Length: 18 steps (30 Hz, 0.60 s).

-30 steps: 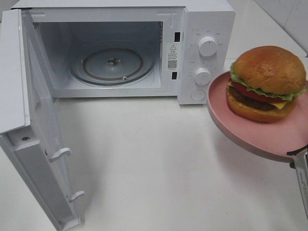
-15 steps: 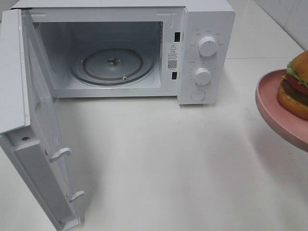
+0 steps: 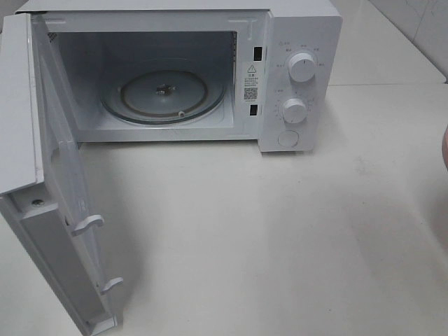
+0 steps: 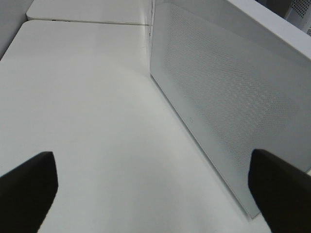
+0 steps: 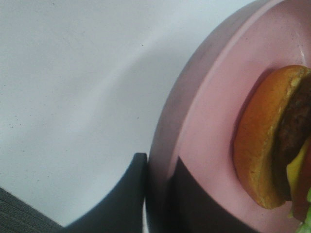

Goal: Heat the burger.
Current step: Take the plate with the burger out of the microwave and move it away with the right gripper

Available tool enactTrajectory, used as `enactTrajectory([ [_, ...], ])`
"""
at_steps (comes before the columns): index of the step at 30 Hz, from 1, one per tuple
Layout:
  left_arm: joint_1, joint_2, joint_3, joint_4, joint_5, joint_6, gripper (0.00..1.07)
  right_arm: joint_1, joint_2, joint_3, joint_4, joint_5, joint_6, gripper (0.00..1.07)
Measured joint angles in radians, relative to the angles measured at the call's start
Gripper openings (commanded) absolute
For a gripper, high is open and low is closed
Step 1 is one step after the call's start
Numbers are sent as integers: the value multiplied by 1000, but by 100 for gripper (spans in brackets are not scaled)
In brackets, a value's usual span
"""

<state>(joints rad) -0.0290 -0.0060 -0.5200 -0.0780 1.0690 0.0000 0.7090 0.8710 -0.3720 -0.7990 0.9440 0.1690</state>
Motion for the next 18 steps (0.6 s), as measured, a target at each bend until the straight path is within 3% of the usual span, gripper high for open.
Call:
enactTrajectory([
  [7, 0, 0, 0, 0, 0, 0, 100, 0, 56, -4, -23, 19, 95, 0],
  [18, 0, 0, 0, 0, 0, 0, 100, 0, 268, -120, -37, 105, 395, 0],
])
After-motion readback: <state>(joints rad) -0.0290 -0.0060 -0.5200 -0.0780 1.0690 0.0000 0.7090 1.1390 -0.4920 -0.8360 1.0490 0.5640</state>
